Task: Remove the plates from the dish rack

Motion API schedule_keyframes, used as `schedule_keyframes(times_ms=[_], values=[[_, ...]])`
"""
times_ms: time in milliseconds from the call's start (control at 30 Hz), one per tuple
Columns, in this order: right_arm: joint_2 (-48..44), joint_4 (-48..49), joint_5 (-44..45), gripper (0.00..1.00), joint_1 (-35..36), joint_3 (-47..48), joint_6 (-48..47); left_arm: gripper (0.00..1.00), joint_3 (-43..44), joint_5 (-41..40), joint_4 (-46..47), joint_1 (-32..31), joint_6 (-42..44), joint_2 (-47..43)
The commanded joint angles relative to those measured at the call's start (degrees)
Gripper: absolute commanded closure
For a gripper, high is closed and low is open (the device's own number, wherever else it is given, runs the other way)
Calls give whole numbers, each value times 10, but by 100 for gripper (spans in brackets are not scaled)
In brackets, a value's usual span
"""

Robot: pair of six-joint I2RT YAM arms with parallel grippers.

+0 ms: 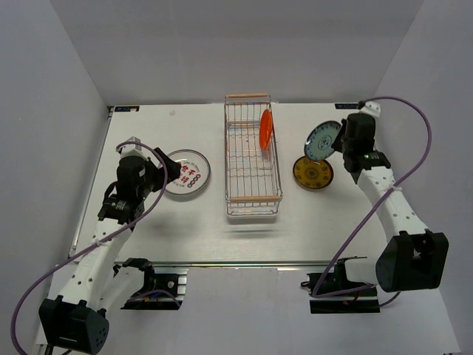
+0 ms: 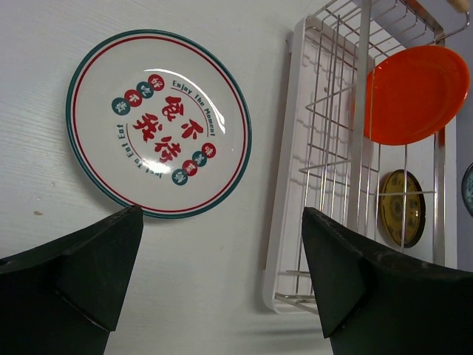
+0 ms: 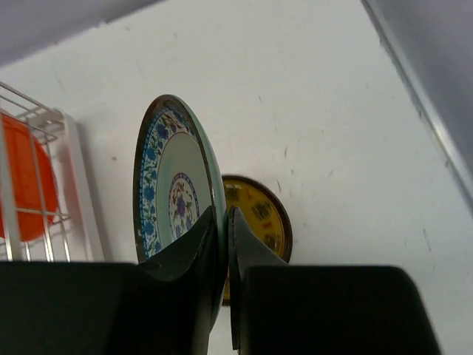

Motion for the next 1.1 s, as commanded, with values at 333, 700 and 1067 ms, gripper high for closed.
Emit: schedule_keyframes(times_ms=[333,700,1067], values=[[-9,96,-133,100,-103,-174,81,2,7,10,22,-2,14,-6],[69,136,-170,98,-115,-167,101,2,-10,2,25,-2,14,-6],[103,90,-152,48,-114,-145,117,2,-13,-4,22,-2,17,-4]])
